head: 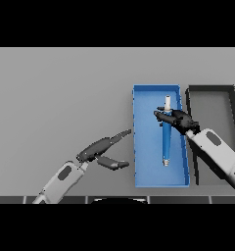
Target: Pick up the blue pipe and place it into the blue bin.
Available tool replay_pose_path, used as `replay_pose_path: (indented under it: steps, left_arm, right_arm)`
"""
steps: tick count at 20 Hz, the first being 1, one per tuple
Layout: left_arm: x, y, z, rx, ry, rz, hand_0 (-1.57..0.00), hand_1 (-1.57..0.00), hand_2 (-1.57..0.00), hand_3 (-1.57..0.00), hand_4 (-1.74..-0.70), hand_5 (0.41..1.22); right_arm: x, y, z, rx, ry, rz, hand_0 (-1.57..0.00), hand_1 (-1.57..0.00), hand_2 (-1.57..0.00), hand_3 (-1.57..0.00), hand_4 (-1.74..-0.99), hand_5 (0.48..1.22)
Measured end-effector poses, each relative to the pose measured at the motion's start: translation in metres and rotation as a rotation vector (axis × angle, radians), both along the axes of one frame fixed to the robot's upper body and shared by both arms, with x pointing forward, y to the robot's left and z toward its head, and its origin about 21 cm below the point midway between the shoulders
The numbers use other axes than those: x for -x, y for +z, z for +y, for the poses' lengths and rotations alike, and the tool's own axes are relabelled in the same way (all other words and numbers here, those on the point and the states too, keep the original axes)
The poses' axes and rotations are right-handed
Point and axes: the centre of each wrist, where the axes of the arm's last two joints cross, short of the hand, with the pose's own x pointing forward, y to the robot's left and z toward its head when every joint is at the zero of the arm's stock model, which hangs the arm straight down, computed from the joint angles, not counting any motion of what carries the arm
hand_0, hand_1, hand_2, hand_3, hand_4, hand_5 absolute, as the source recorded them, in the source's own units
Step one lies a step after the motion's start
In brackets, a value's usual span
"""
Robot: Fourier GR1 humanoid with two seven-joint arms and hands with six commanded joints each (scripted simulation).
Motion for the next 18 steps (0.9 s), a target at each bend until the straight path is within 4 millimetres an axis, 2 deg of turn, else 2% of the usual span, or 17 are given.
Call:
replay_pose_path:
  steps: [3,7,11,13,15,18]
  left_arm:
    - [0.000,-0.002,0.003,0.001,0.000,0.000,0.00,0.00,0.00,0.00,-0.90,0.450]
    - [0.004,-0.004,0.002,0.014,-0.005,0.003,0.00,0.00,0.00,0.00,-0.91,0.458]
    - [-0.001,-0.003,-0.003,0.002,0.009,0.009,0.00,0.00,0.00,0.00,-0.92,0.464]
    - [0.003,-0.003,-0.003,0.017,-0.007,0.013,0.00,0.00,0.00,0.00,-0.92,0.466]
    - [-0.001,-0.003,-0.004,0.008,0.000,0.016,0.00,0.00,0.00,0.00,-0.92,0.467]
    - [-0.004,-0.004,-0.004,0.009,0.006,0.022,0.00,0.00,0.00,0.00,-0.92,0.468]
  right_arm:
    - [0.000,-0.004,0.003,0.098,0.064,-0.032,-0.11,-0.10,-0.09,-0.08,-1.125,0.821]
    - [0.000,-0.014,0.000,0.151,0.057,-0.068,-0.04,-0.04,-0.04,-0.03,-1.124,0.717]
    - [-0.001,-0.015,-0.001,0.140,0.054,-0.088,-0.02,-0.02,-0.02,-0.01,-1.123,0.689]
    - [-0.001,-0.012,-0.004,0.147,0.055,-0.081,-0.01,-0.01,-0.01,-0.01,-1.132,0.675]
    - [-0.002,-0.013,0.000,0.148,0.070,-0.084,-0.01,-0.01,-0.01,-0.01,-1.129,0.673]
    - [-0.003,-0.013,-0.006,0.139,0.073,-0.090,-0.01,-0.01,-0.01,-0.01,-1.129,0.677]
